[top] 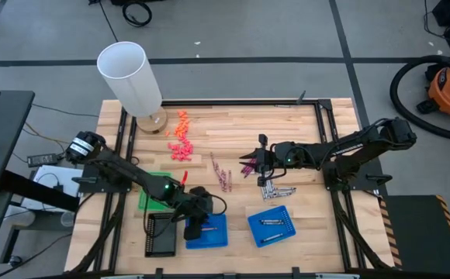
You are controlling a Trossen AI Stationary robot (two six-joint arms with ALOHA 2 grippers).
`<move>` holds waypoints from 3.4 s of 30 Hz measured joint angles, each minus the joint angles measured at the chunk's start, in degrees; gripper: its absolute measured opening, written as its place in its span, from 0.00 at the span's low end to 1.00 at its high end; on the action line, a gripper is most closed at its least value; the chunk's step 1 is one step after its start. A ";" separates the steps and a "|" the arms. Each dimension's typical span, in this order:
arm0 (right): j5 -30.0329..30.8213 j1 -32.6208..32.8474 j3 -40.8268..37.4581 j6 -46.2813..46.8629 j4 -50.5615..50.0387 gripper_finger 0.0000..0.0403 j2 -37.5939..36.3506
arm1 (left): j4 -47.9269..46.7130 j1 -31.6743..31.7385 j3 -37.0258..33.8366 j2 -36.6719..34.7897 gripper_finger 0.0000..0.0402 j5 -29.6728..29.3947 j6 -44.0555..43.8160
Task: Sort crayons
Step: Put the pink crayon into the left blue basket
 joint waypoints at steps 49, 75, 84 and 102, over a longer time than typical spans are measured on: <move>7.50 -0.11 0.02 -0.28 -18.01 0.21 -4.66 | 4.28 29.31 1.11 9.03 0.23 12.07 54.15; 7.10 -0.09 0.02 -0.44 -16.28 0.21 -4.63 | 4.21 28.99 1.27 13.11 0.05 10.57 55.95; 7.08 0.00 0.02 -0.07 -15.89 0.21 -4.63 | 2.32 26.73 1.07 11.79 0.08 7.74 53.43; 5.96 0.00 0.02 0.39 -15.02 0.21 -4.61 | -4.69 22.68 1.12 2.63 0.09 7.22 42.18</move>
